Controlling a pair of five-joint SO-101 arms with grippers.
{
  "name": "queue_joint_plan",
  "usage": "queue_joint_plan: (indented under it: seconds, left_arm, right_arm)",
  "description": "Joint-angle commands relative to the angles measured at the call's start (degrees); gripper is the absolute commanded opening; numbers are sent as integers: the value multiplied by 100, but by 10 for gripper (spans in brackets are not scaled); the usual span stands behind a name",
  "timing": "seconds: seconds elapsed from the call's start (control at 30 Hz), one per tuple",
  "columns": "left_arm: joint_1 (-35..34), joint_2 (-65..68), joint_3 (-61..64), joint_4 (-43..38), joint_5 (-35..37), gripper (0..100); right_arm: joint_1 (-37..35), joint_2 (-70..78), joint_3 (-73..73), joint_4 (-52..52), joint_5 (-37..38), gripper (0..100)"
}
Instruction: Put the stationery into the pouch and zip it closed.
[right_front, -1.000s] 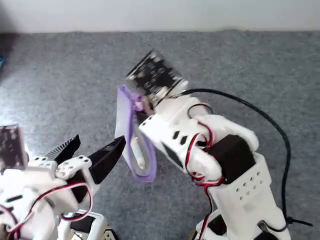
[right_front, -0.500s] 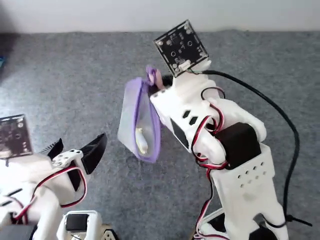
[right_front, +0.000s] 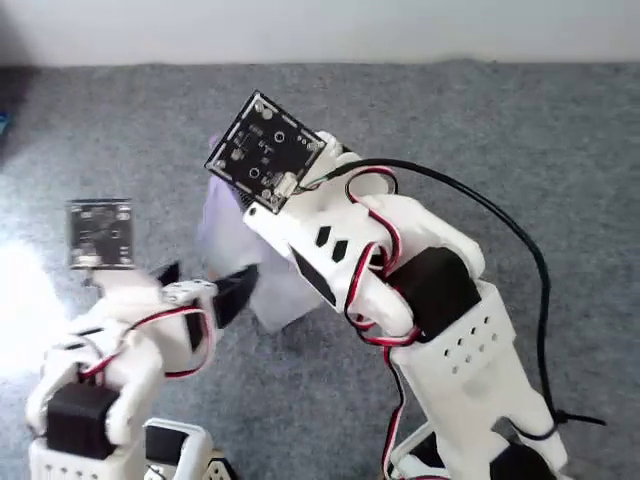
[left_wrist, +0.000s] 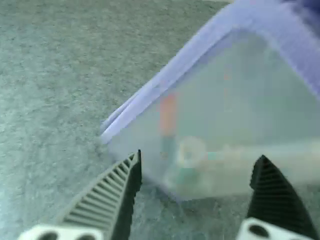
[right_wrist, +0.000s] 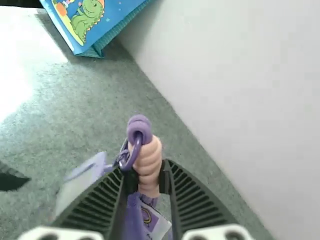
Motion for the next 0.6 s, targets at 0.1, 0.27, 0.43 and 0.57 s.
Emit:
queue_joint_plan:
  seconds: [0.1, 0.27, 0.43, 0.57]
  left_arm:
    - [343, 308, 180, -316, 404, 337]
    - [-79, 378, -31, -220, 378, 337]
    - [-97, 211, -620, 527, 369, 337]
    - [-132, 26, -1007, 1143, 369, 337]
  right_arm:
    - [-101, -101, -369, 391, 123, 8]
    - [40, -435, -352, 1675, 88, 8]
    - [171, -541, -343, 2571, -492, 8]
    - [189, -541, -343, 2774, -826, 8]
